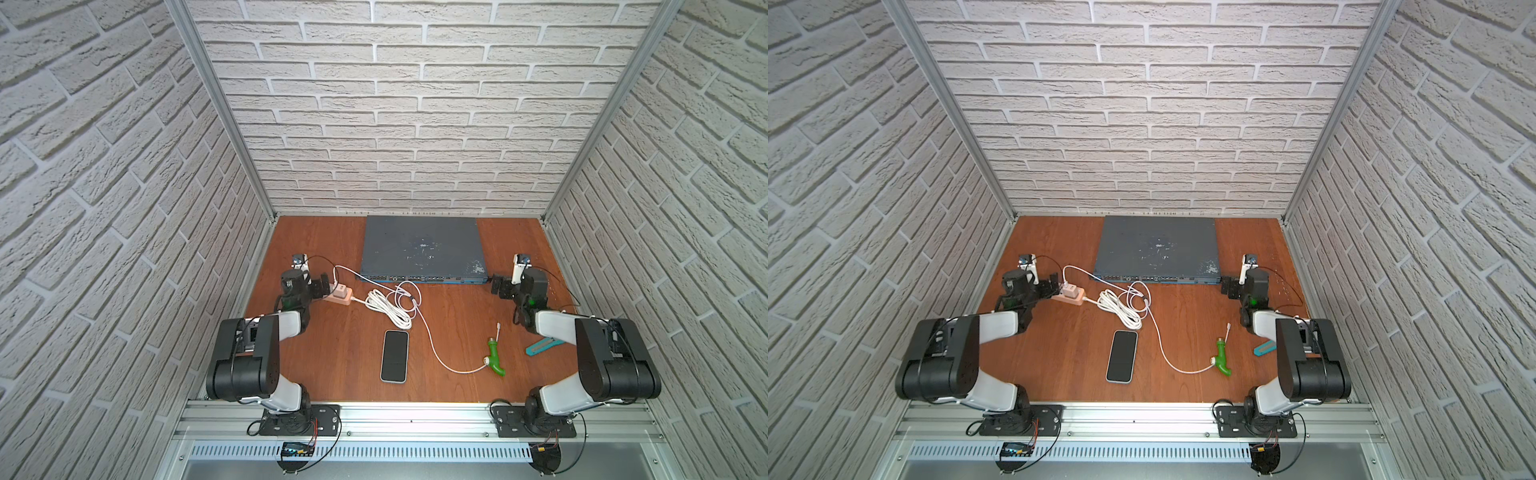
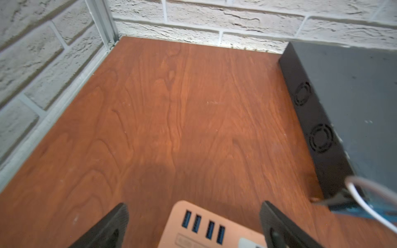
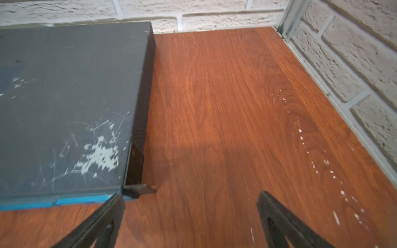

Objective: Plug the charging cable into the phone
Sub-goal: Pick up the distractor from the center of the board.

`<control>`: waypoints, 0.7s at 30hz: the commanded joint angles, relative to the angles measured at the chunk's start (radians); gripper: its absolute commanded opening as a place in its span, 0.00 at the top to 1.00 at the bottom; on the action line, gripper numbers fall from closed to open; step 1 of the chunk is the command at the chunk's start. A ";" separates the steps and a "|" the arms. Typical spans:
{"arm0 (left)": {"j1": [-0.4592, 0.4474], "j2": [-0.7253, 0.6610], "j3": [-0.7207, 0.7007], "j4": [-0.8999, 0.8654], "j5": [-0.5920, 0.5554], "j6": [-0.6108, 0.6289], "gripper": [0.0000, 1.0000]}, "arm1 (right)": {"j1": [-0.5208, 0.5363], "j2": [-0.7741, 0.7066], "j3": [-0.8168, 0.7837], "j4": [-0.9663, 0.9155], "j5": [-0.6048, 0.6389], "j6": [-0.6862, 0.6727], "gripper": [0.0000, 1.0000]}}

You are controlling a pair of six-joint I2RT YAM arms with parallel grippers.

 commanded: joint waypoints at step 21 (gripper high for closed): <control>-0.254 -0.220 0.486 -0.995 0.167 -0.328 0.02 | 0.178 -0.154 0.539 -1.167 -0.375 0.198 0.09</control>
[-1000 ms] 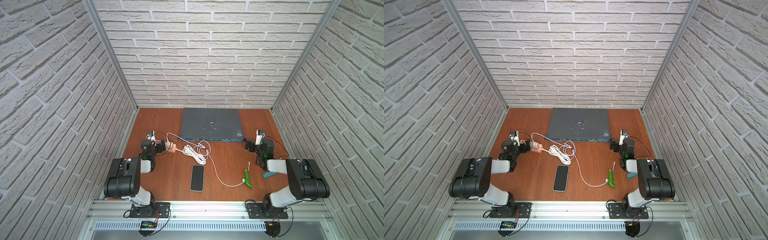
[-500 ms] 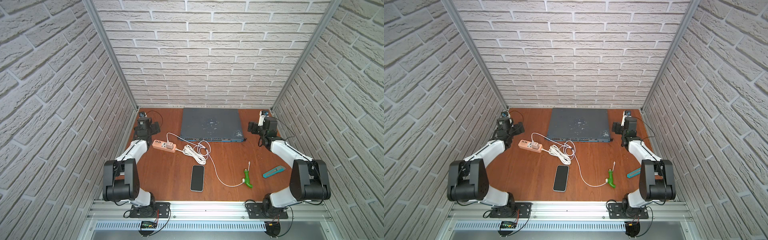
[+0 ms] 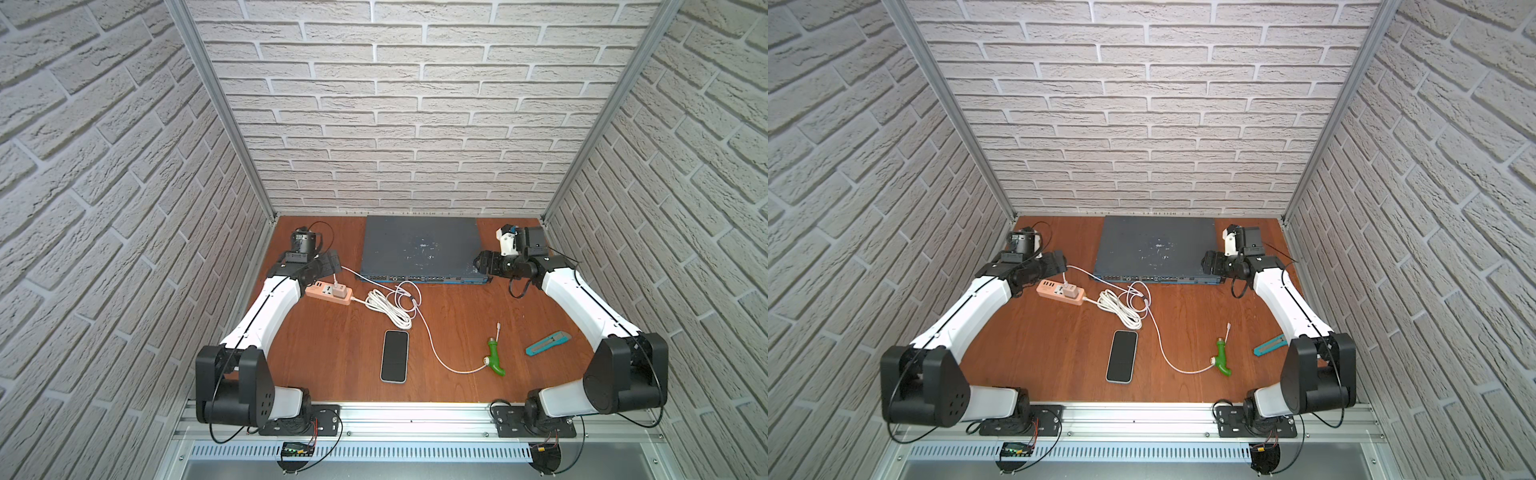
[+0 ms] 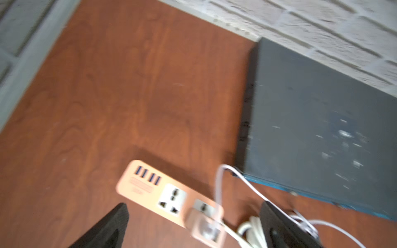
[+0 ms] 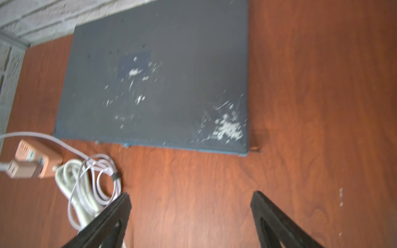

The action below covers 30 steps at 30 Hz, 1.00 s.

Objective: Plug the charging cable into the phone
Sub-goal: Pick up the distractor from the center of the board.

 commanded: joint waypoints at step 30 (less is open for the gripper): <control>-0.553 -0.106 -0.081 -0.162 0.023 -0.141 0.02 | 0.545 -0.333 -0.305 -0.519 0.480 0.523 0.21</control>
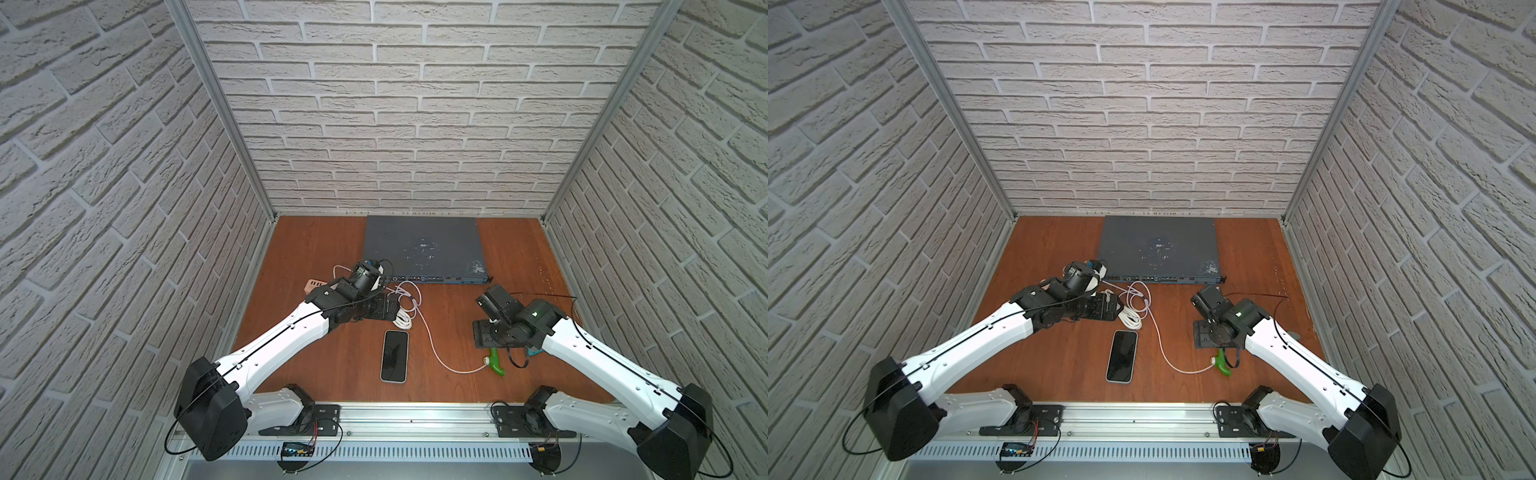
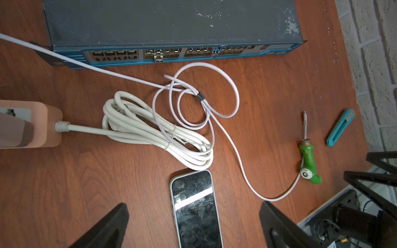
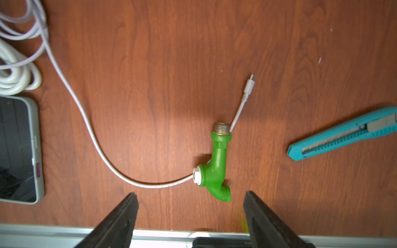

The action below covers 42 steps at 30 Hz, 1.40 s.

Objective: Plug the charging cable into the phone
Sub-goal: Pick up the distractor from the center of the board.

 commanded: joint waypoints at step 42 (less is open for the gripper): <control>-0.011 -0.040 -0.004 -0.045 -0.012 0.030 0.02 | -0.197 0.282 -0.246 0.339 -0.048 0.087 0.58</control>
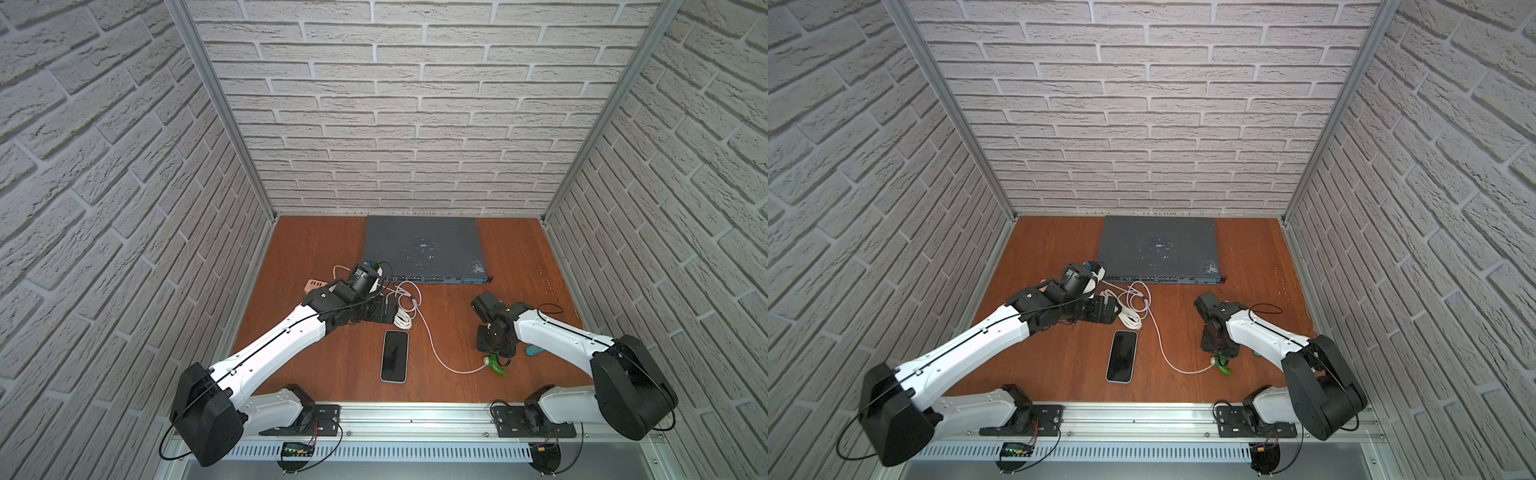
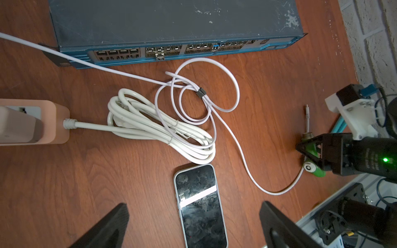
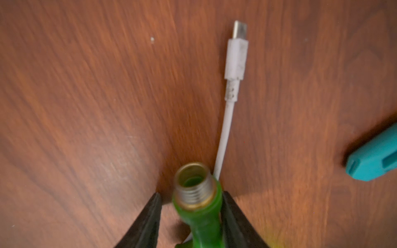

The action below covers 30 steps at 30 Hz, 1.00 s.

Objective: Plug the charging cable into the phone
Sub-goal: Pick up the distractor from the center of the board.

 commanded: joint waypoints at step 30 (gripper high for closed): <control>0.054 -0.010 -0.022 0.053 -0.040 -0.096 0.02 | -0.363 0.084 0.421 -0.085 -0.013 -0.230 0.97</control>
